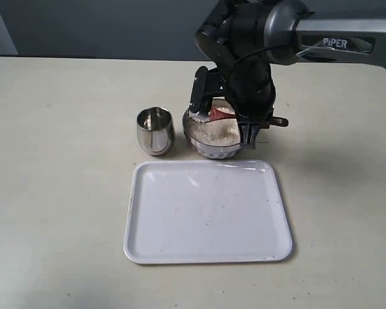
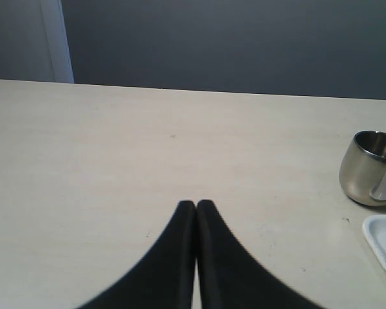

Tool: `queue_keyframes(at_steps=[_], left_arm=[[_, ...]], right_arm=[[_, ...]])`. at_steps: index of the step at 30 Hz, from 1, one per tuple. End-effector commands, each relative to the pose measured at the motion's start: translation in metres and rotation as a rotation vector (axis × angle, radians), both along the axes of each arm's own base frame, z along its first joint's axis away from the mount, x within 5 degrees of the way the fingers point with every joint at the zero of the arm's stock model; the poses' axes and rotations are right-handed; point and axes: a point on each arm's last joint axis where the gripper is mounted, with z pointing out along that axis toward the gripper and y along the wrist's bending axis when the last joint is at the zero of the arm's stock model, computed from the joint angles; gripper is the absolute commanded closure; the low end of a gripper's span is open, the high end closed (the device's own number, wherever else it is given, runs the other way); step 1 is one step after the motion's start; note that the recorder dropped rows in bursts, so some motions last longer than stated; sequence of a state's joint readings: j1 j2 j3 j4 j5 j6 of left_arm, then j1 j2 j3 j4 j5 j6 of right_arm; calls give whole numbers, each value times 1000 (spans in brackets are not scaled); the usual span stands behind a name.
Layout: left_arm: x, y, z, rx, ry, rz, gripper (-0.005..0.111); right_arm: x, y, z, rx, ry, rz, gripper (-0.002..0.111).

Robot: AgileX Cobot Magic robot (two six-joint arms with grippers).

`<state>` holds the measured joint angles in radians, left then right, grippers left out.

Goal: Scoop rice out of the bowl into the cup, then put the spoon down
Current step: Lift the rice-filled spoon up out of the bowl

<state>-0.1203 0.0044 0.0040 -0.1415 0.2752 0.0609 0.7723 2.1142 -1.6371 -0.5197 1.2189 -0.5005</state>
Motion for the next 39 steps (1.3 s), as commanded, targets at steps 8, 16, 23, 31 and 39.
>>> queue_keyframes(at_steps=[8,16,23,31,39], left_arm=[[0,0,3,-8,-21,-8,106],[0,0,3,-8,-21,-8,106],[0,0,3,-8,-21,-8,106],[0,0,3,-8,-21,-8,106],[0,0,3,-8,-21,-8,106]], right_arm=[[4,2,12,28,-15,16,109],[5,10,23,92,-1,29,109],[3,11,21,110,22,30,109],[1,13,20,131,44,23,109],[1,13,20,131,47,27,109]])
